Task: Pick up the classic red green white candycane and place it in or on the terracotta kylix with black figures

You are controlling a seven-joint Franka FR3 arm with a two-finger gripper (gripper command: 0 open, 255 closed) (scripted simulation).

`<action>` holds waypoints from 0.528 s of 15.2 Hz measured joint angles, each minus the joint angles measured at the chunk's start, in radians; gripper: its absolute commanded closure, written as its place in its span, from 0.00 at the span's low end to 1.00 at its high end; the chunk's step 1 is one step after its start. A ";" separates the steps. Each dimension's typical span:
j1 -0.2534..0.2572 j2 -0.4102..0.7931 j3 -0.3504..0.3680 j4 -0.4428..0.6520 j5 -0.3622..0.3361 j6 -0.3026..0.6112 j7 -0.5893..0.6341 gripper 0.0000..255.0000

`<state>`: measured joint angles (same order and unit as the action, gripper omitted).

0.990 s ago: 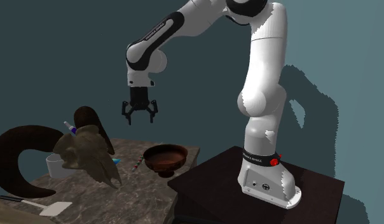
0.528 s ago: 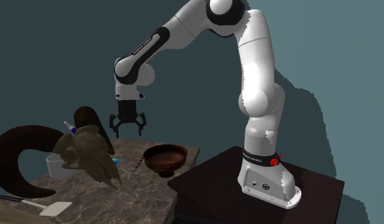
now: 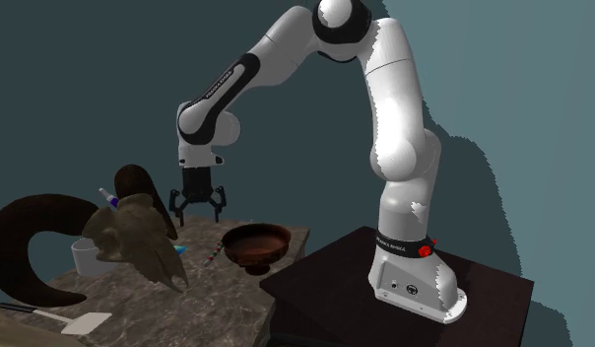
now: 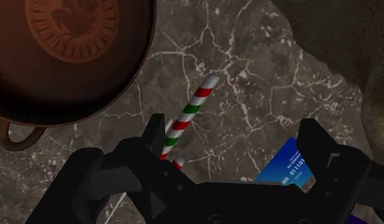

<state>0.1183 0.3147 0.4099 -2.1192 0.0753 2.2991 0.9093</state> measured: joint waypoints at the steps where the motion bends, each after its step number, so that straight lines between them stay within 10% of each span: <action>1: 0.001 0.001 0.000 -0.001 0.000 0.002 0.001 0.00; 4: 0.001 0.003 0.000 -0.001 -0.001 0.004 0.001 0.00; 5: 0.001 0.003 0.000 -0.001 -0.001 0.004 0.001 1.00; 8: 0.001 0.003 0.000 -0.001 -0.001 0.004 0.001 1.00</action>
<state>0.1196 0.3177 0.4097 -2.1200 0.0741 2.3034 0.9107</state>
